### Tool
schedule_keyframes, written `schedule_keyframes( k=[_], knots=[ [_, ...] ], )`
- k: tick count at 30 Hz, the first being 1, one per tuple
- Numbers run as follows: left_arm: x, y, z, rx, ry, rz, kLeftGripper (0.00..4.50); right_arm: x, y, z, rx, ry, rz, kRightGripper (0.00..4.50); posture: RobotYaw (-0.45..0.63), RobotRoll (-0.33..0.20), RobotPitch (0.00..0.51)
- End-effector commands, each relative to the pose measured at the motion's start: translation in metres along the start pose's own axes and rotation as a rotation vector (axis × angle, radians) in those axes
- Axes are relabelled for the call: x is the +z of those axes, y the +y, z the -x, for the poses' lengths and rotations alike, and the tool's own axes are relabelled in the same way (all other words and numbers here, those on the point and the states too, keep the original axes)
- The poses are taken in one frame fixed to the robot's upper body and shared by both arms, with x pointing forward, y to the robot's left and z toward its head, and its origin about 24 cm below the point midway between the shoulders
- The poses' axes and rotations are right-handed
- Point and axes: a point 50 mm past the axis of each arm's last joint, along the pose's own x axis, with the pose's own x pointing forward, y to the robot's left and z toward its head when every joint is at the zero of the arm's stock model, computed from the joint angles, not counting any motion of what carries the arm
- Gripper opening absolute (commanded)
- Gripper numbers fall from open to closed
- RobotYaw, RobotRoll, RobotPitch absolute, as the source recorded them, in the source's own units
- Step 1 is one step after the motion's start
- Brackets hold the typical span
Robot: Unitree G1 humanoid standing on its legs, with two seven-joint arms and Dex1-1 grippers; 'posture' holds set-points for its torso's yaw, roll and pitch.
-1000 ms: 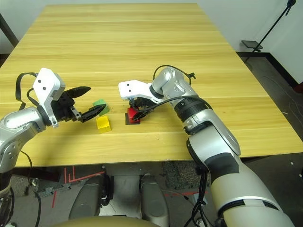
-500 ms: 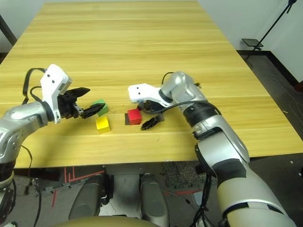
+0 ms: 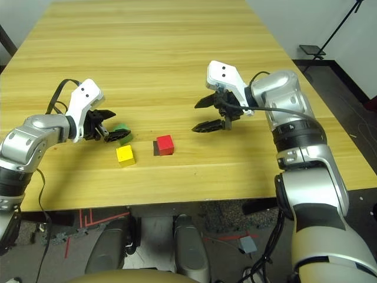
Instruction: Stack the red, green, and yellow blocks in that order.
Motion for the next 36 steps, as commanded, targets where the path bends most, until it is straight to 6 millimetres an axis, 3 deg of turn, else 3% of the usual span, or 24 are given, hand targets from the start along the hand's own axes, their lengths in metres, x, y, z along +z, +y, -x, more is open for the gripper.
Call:
schedule_keyframes(
  k=[1,7,11,15,18,22,28,36],
  knots=[
    [-0.005,-0.002,-0.008,-0.027,0.042,-0.016,4.5,0.001,0.004,0.006,-0.034,-0.017,-0.013,4.43,0.26,-0.075,0.059],
    [-0.009,-0.003,-0.017,-0.038,0.057,-0.001,4.5,0.0,0.008,0.007,-0.058,-0.023,-0.035,4.43,0.24,-0.064,0.063],
    [-0.012,0.0,-0.024,-0.016,0.064,0.019,3.52,-0.001,0.009,0.007,-0.068,-0.033,-0.044,4.5,0.23,-0.061,0.064],
    [-0.009,0.001,-0.03,-0.021,0.071,0.025,2.08,-0.001,0.009,0.004,-0.082,-0.047,-0.053,4.5,0.23,-0.057,0.063],
    [0.004,0.003,-0.029,-0.038,0.047,0.012,2.06,-0.003,0.009,0.005,-0.083,-0.048,-0.056,4.5,0.23,-0.058,0.064],
    [0.04,0.0,-0.024,-0.13,-0.01,-0.092,2.06,-0.008,0.009,0.008,-0.084,-0.041,-0.065,4.5,0.24,-0.057,0.064],
    [0.087,-0.03,-0.026,-0.266,-0.02,-0.161,2.06,-0.014,0.012,0.007,-0.085,-0.035,-0.095,4.5,0.23,-0.04,0.074],
    [0.098,-0.065,-0.047,-0.341,0.01,-0.171,2.06,-0.022,0.016,0.005,-0.089,-0.034,-0.119,4.5,0.21,-0.025,0.087]
  ],
)
